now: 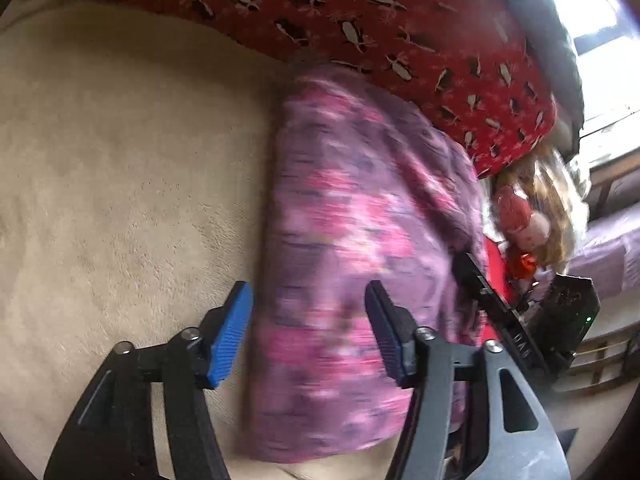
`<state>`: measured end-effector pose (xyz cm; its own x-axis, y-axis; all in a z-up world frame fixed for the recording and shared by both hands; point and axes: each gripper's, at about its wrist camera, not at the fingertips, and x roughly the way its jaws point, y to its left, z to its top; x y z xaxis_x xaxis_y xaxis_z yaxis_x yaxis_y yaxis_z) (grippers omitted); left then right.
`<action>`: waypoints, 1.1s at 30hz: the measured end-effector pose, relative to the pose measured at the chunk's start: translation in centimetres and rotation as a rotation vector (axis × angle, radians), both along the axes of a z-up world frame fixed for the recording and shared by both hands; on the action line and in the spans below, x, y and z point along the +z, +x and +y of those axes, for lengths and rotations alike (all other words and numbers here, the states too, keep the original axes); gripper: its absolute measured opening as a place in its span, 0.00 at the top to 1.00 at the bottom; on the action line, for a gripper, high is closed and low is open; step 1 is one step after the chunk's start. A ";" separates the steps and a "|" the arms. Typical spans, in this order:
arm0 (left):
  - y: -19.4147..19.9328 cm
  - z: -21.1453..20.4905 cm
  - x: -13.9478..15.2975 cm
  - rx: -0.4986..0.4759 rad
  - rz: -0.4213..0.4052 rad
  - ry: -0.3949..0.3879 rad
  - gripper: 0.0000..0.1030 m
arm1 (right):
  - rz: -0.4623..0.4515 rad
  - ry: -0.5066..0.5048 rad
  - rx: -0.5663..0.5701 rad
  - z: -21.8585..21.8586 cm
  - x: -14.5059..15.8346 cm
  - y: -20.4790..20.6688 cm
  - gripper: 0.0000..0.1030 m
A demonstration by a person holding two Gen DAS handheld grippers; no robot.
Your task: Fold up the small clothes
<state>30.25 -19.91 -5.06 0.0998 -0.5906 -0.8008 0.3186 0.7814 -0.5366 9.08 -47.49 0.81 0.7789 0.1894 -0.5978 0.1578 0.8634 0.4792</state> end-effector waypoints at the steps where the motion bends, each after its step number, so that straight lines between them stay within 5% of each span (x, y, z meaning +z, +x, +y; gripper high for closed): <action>1: -0.1 -0.4 -0.3 -0.006 -0.011 0.030 0.42 | 0.001 0.000 -0.029 -0.7 -0.3 -0.6 0.83; 5: -1.2 -2.6 -2.5 -0.052 -0.025 0.137 0.41 | 0.136 0.109 -0.101 -3.6 -5.9 -1.2 0.81; 10: -2.6 -1.2 -0.5 -0.078 -0.058 0.124 0.42 | 0.088 0.259 -0.133 -4.4 -5.0 -2.8 0.71; 13: -4.4 -0.7 -0.8 -0.102 -0.106 0.168 0.42 | 0.077 0.268 -0.106 -3.8 -4.6 -5.1 0.54; 16: -6.0 -0.9 -2.8 -0.152 -0.113 0.255 0.41 | 0.102 0.242 -0.083 -3.0 -5.0 -7.4 0.58; 18: -6.6 -0.8 -3.0 -0.161 -0.146 0.266 0.41 | 0.112 0.185 -0.089 -2.6 -5.7 -9.1 0.80; 20: -6.7 -0.4 -2.4 -0.170 -0.127 0.243 0.42 | 0.185 0.152 -0.059 -2.4 -7.1 -9.4 0.81; 25: -4.7 0.5 0.3 -0.128 -0.138 0.145 0.42 | 0.077 0.138 -0.114 -4.0 -2.8 -9.0 0.73; 27: -2.7 -0.8 1.4 -0.095 -0.143 0.134 0.42 | 0.011 0.178 -0.126 -5.1 -1.0 -7.3 0.63; 33: 1.9 -4.9 1.7 -0.047 -0.131 0.138 0.42 | -0.009 0.129 -0.092 -5.0 0.5 0.5 0.63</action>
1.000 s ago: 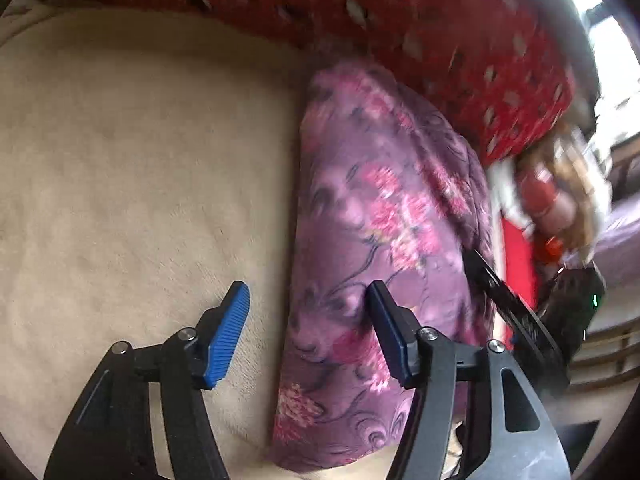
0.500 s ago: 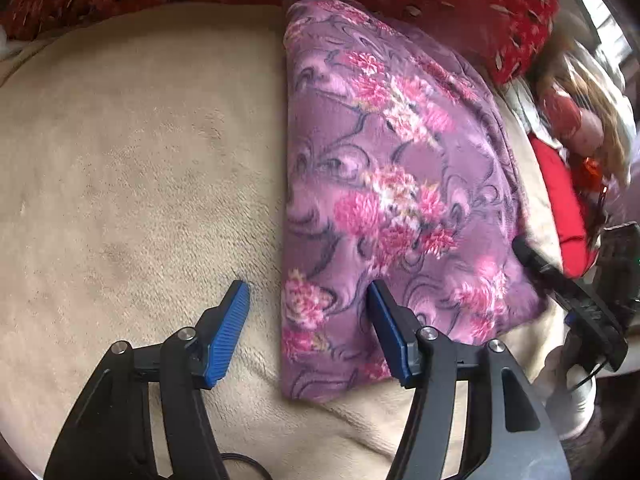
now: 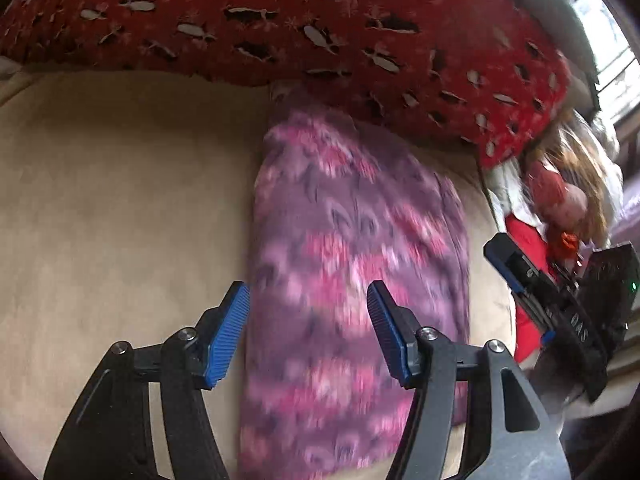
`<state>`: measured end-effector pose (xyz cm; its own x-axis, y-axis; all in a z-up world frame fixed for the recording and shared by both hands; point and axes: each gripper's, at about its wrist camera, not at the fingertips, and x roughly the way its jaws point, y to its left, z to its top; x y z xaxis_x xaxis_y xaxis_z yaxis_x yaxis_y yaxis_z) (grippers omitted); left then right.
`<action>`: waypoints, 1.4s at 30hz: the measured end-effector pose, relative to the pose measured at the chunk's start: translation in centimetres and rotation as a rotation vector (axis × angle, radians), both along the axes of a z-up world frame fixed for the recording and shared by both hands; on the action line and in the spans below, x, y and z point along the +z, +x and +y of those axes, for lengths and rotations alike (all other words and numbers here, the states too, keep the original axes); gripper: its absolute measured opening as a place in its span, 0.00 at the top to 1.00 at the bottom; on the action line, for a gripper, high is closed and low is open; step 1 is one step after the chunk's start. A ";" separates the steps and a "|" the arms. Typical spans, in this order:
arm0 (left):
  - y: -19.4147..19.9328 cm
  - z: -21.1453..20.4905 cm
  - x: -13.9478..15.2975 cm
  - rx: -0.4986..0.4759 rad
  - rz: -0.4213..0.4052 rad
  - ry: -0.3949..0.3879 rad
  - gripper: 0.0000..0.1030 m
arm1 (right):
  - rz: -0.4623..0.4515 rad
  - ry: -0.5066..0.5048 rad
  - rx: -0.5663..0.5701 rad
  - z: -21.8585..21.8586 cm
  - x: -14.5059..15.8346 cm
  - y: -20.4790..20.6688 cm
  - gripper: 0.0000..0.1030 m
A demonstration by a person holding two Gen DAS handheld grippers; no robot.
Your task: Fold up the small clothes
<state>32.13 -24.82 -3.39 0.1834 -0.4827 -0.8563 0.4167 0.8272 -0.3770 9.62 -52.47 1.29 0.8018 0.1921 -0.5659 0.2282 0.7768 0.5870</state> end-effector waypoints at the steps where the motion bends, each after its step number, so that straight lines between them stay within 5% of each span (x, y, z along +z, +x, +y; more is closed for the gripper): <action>1: 0.7 -0.8 -0.5 0.008 -0.002 0.020 0.42 | 0.002 0.000 -0.001 0.1 -0.3 0.9 0.63; 3: 1.8 -1.6 -2.5 0.027 0.007 0.091 0.39 | 0.035 -0.020 -0.014 -0.1 -1.6 2.7 0.64; 4: 2.3 -1.6 -4.0 0.033 0.043 0.101 0.30 | 0.080 -0.052 -0.027 -0.2 -2.6 3.2 0.69; 6: 2.8 -1.1 -4.7 0.063 0.071 0.046 0.27 | 0.227 -0.075 -0.025 -0.6 -6.3 4.7 0.70; 10: 1.9 -0.9 -3.2 0.039 0.023 0.043 0.27 | 0.185 0.014 -0.057 -2.2 -5.9 4.3 0.73; 15: 1.2 -1.4 -3.2 0.031 -0.009 0.082 0.27 | 0.030 -0.013 -0.069 -1.9 -2.2 3.1 0.65; 18: 1.1 -1.5 -3.4 0.035 -0.006 0.090 0.27 | 0.108 -0.061 -0.047 -1.4 -3.4 4.8 0.57; 20: 1.1 -1.5 -3.2 0.037 0.000 0.094 0.27 | 0.270 -0.097 -0.002 -1.0 -6.0 6.5 0.57; 29: -0.7 -0.5 -2.3 0.034 -0.069 0.152 0.27 | 0.069 -0.115 0.025 1.9 -2.2 0.0 0.57; 34: -2.7 1.1 -1.5 0.019 -0.071 0.168 0.27 | 0.174 -0.268 0.062 4.0 -2.5 -0.4 0.58; 38: -4.9 3.2 -3.3 0.020 -0.033 0.147 0.26 | 0.068 -0.205 0.042 4.3 -0.8 -4.1 0.54; 41: -6.0 4.0 -4.2 0.015 -0.003 0.138 0.23 | 0.245 -0.149 0.049 4.2 -5.4 -4.1 0.51; 42: -6.1 4.1 -3.8 0.002 -0.001 0.131 0.24 | 0.223 -0.095 0.037 3.8 -5.9 -4.7 0.51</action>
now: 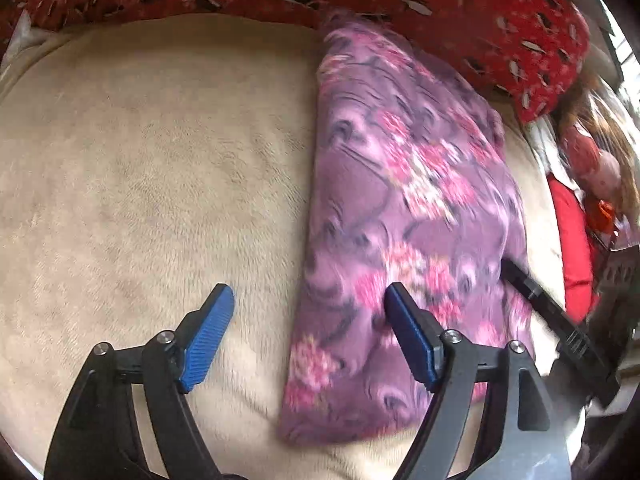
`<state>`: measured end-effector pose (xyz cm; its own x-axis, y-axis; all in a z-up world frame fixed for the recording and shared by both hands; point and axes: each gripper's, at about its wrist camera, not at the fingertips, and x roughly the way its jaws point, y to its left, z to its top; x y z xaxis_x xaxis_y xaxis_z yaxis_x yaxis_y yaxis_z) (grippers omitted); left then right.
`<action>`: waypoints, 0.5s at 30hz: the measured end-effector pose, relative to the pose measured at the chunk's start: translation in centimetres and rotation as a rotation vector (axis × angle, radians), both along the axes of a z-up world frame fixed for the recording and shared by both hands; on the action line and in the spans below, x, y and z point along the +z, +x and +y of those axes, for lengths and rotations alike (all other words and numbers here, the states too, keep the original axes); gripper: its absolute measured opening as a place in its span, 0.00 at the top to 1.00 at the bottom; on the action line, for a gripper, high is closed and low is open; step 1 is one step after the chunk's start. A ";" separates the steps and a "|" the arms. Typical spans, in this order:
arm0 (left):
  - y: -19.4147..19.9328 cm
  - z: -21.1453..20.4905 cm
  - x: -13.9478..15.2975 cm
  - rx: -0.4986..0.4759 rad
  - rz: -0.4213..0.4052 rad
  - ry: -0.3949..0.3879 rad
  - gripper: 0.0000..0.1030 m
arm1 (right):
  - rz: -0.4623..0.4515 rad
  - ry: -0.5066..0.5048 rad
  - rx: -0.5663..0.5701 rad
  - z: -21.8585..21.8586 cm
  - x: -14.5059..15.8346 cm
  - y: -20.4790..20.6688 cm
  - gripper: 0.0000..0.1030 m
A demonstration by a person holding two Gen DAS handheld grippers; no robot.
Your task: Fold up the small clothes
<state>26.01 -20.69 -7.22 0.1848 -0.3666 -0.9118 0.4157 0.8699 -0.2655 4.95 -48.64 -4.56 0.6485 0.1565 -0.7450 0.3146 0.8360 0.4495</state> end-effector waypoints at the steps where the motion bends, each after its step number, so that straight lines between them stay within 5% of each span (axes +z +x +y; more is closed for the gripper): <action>1: 0.0 0.2 0.6 -0.016 0.000 -0.015 0.24 | -0.035 0.057 -0.034 -0.8 0.2 -0.8 0.51; 10: 4.8 0.1 2.2 0.058 0.083 -0.161 0.24 | -0.135 0.195 -0.217 -6.5 2.1 0.3 0.48; 15: 6.0 -2.6 0.5 0.052 0.086 -0.099 0.24 | -0.166 0.076 -0.132 -4.6 3.5 5.7 0.49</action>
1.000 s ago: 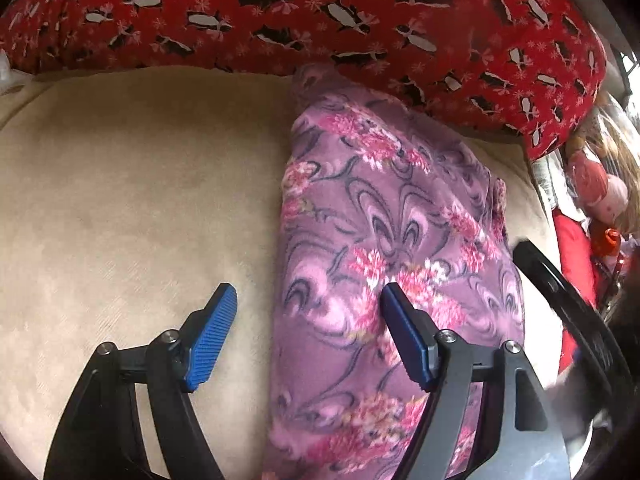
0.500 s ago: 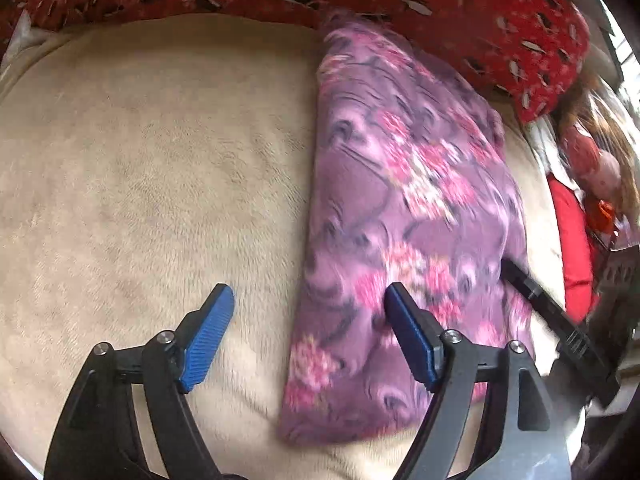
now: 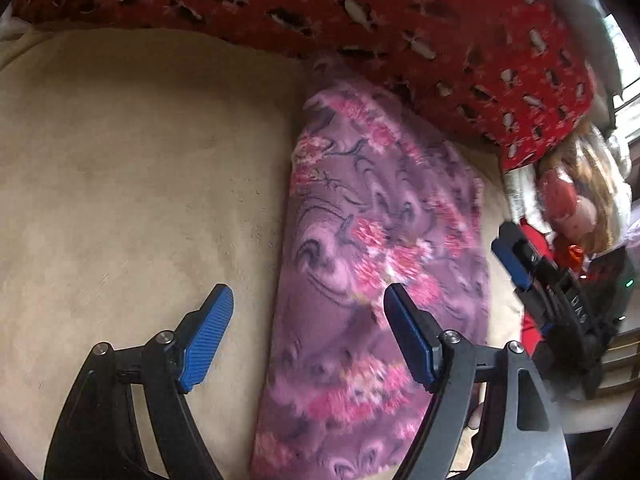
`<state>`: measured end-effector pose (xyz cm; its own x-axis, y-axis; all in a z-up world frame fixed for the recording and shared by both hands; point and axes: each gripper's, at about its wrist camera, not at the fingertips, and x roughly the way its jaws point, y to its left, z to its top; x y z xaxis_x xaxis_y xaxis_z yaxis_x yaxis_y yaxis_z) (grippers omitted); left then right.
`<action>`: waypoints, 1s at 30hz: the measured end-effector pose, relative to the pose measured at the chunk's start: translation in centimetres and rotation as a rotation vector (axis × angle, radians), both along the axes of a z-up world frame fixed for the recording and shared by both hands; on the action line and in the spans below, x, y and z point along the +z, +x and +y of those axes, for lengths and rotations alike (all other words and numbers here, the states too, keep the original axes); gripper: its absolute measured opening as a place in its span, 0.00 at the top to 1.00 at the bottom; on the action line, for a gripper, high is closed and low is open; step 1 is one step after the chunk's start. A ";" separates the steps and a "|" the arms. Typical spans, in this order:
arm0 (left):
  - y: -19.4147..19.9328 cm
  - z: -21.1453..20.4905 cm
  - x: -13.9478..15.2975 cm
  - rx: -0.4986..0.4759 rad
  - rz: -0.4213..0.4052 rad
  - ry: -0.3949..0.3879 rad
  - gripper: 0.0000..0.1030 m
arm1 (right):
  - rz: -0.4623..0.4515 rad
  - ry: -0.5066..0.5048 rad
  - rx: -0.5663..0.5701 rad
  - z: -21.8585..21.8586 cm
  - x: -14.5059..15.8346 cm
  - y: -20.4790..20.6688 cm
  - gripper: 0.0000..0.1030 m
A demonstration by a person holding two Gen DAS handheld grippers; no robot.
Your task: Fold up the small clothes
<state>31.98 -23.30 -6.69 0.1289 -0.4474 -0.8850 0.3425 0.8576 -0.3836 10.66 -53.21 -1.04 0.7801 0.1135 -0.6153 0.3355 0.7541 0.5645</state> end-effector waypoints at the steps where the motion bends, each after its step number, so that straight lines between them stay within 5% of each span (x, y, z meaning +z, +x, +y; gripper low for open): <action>1: 0.0 0.0 -0.6 0.004 0.008 0.019 0.23 | 0.019 -0.024 0.014 0.4 -0.3 0.8 0.51; 4: 0.2 -0.1 -0.9 0.002 0.016 0.012 0.22 | 0.242 -0.124 0.052 0.7 -3.3 4.0 0.51; 10: 0.3 2.3 -0.1 -0.028 0.049 -0.090 0.22 | 0.106 0.071 0.004 -2.2 -2.2 0.1 0.46; 12: 0.4 3.1 -0.6 -0.016 0.087 -0.137 0.22 | 0.092 0.141 0.011 -2.9 -3.0 -1.8 0.31; 16: -0.1 1.7 -1.1 -0.044 0.120 -0.156 0.22 | 0.006 0.334 0.065 -3.3 -5.6 -4.8 0.31; 22: -1.2 -1.1 -1.5 -0.078 0.110 -0.102 0.26 | 0.028 0.250 0.206 0.3 -5.2 -1.6 0.18; 23: -1.3 -1.3 -1.4 -0.071 0.099 -0.078 0.32 | 0.062 0.192 0.209 1.1 -5.0 -0.8 0.21; 25: -1.4 -1.3 -1.1 -0.070 0.056 -0.030 0.63 | 0.096 0.074 0.233 2.6 -4.3 -0.3 0.36; 29: -2.5 -1.2 0.6 -0.074 -0.021 -0.029 0.77 | 0.078 -0.024 0.227 3.6 -3.1 -1.0 0.69; 30: -3.0 -1.3 1.1 -0.078 -0.046 -0.021 0.78 | 0.068 -0.023 0.219 3.7 -2.9 -1.3 0.71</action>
